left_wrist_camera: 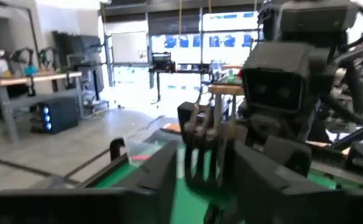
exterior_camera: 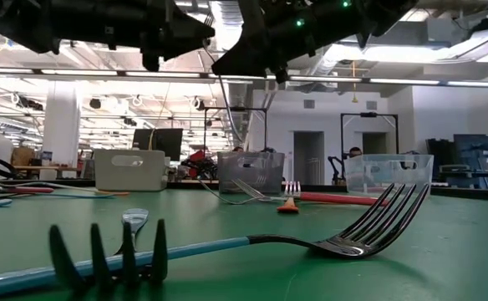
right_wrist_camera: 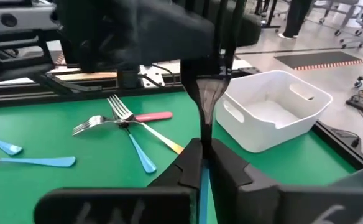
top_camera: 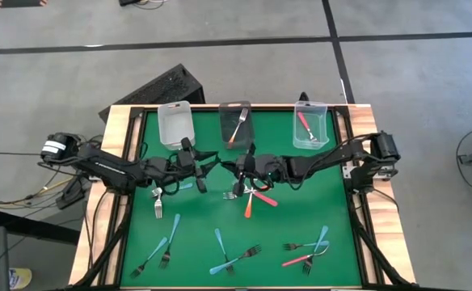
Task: Sort silverware by color (type)
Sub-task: Put the blue fork into the white bin
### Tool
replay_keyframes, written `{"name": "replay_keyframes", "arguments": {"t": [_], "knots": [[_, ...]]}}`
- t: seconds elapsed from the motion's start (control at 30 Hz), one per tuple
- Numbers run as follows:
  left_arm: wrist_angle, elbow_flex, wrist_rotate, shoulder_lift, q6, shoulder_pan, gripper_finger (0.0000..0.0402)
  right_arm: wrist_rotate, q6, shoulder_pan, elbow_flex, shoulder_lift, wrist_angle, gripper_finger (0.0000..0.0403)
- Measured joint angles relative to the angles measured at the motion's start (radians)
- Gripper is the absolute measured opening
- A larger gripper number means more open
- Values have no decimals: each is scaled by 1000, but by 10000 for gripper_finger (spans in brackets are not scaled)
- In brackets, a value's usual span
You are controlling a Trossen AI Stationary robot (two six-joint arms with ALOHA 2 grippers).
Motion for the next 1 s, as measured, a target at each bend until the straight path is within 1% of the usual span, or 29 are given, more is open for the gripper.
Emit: {"name": "replay_keyframes", "arguments": {"t": [0.07, 0.1, 0.13, 0.2, 0.23, 0.33, 0.4, 0.43, 0.53, 0.63, 0.7, 0.8, 0.93, 1.0], "knots": [[-6, -3, 4, -5, 17, 13, 42, -6, 3, 0, 0, 0, 3, 46], [-9, -3, 17, -5, 17, 22, 21, -4, 3, 1, 0, 0, 3, 50], [-18, -3, 16, -7, 16, 28, 13, -4, 4, 2, 0, 0, 4, 54], [-38, -3, 16, -14, 17, 43, 8, -3, 14, 1, 0, 0, 0, 62], [-62, -3, 0, -25, 20, 51, 6, -3, 22, 1, 0, 0, -1, 67], [-166, -3, -109, -84, 61, 77, 2, 0, 56, 0, 0, -1, -32, 80], [-280, -3, -155, -154, 73, 104, 1, 0, 95, 1, 0, -1, -76, 87], [-338, -1, -158, -190, 72, 121, 1, 1, 110, 2, 0, -1, -99, 90], [-603, 45, -155, -320, 60, 200, 0, 19, 125, 1, 0, -1, -137, 93], [-896, 136, -167, -422, 41, 310, 0, 28, 126, 0, 0, -1, -139, 93], [-1081, 207, -134, -454, 23, 398, 0, 28, 126, 0, 0, -1, -129, 93], [-1254, 293, -85, -463, 24, 525, 0, 27, 125, 1, 0, -1, -119, 93], [-1289, 332, -14, -445, 86, 672, 0, 27, 126, 1, 0, -1, -116, 93], [-1300, 332, 56, -420, 90, 738, 0, 28, 130, 0, 0, -1, -124, 93]]}}
